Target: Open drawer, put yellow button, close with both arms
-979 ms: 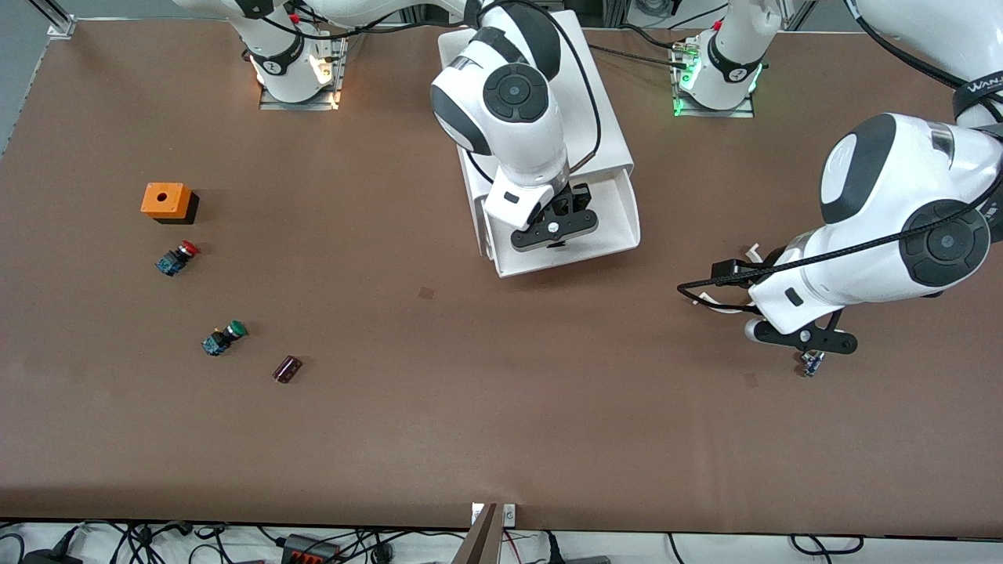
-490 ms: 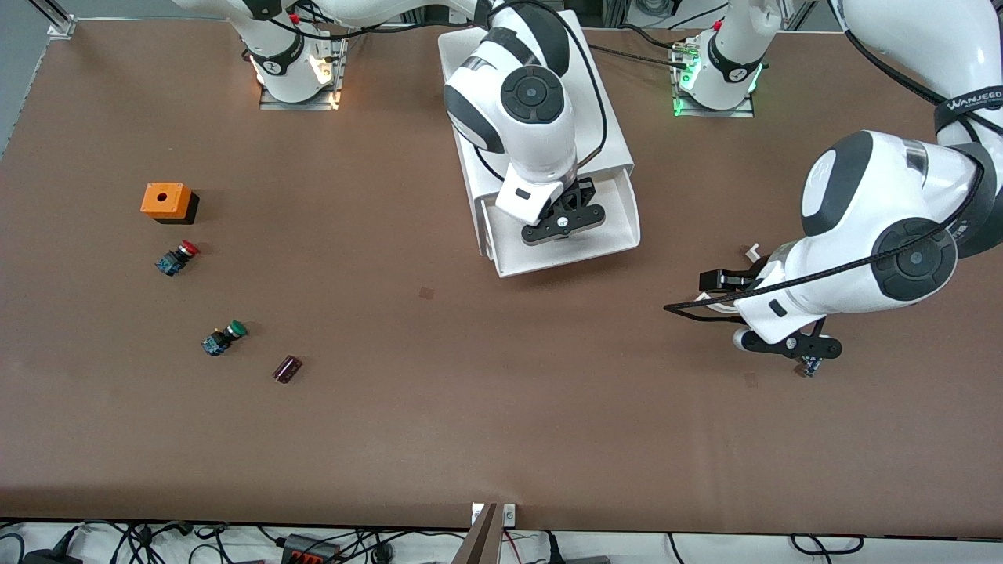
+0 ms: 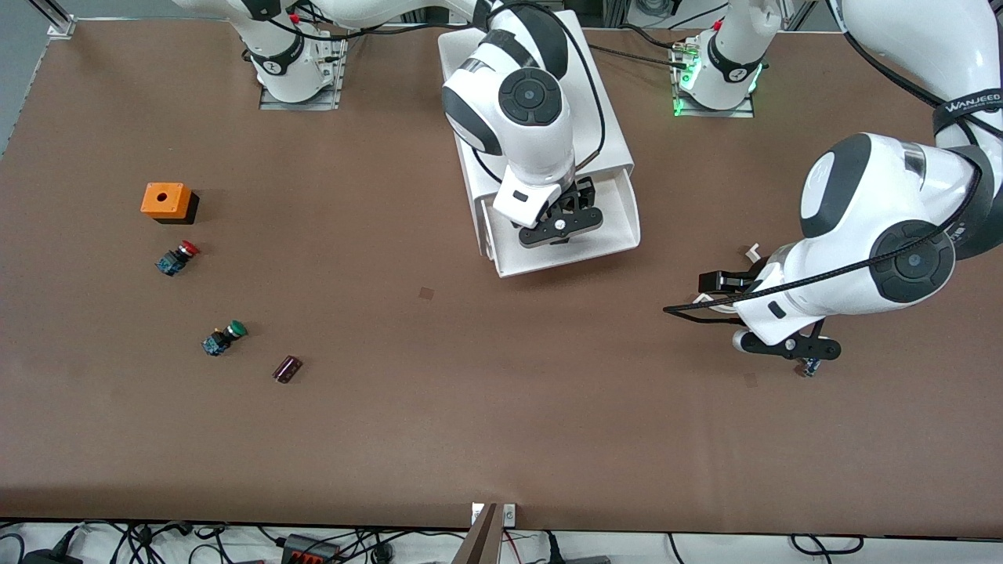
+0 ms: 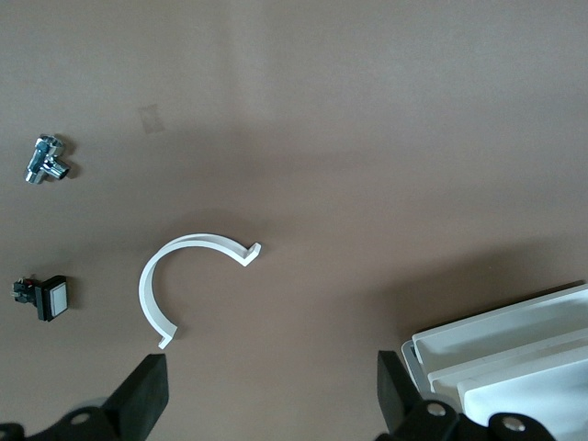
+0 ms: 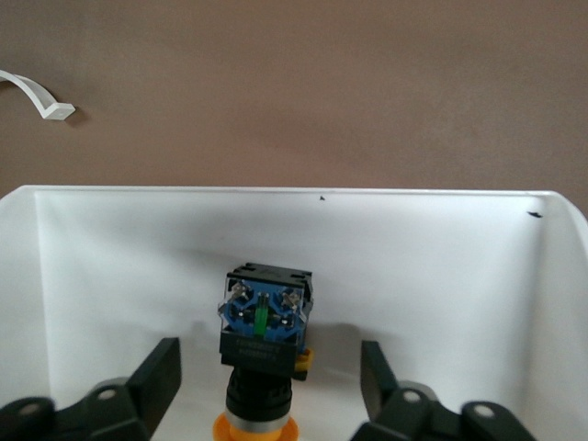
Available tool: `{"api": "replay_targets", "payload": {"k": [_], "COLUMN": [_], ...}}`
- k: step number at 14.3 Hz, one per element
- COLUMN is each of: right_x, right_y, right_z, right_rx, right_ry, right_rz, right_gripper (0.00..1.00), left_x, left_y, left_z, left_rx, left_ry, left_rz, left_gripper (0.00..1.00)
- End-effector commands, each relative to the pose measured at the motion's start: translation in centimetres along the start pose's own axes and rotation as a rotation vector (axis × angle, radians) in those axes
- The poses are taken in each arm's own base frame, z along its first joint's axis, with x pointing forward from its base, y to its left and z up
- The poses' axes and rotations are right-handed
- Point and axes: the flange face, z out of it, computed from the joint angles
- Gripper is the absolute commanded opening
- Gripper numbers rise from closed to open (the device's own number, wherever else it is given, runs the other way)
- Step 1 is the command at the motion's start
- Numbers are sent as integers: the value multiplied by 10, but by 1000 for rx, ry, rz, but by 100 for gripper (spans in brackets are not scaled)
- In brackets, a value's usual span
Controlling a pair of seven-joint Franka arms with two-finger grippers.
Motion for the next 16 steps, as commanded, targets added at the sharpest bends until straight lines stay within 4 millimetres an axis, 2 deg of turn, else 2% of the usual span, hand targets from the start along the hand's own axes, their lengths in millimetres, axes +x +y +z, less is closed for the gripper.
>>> {"api": "replay_targets", "payload": {"k": [1,4,6,7,9,10,11,12,13,14,16], "right_x": [6,30,43,49,64,69,76,80,82,86,86], "right_y": [8,45,88,112,168,196,237,269,300,345,418], "right_z": [-38,-91,-122,-134,-154,-171,-180,-186,-189,-198,-211], "right_rx": [12,21,-1,-15,-32,-33,-45,-59,-73,-79,-76], "right_ry": [32,80,70,59,44,51,34,11,-15,-30,-53], "right_rz": [64,117,171,199,255,275,290,276,256,251,199], "right_gripper": [100,100,100,100,100,100,100,100,100,100,100], "left_x": [1,4,9,9,14,13,13,12,10,6,-6], "left_y": [3,9,16,22,34,50,64,78,96,119,160], "left_z": [-6,-8,12,21,27,34,43,49,57,65,79], "left_rx": [13,-3,-42,-122,-195,-195,-193,-192,-172,-138,-86], "left_ry": [17,53,51,23,37,39,48,58,76,97,123], "left_rz": [-6,-84,-130,-157,-253,-264,-275,-272,-249,-215,-251], "left_gripper": [100,100,100,100,100,100,100,100,100,100,100]}}
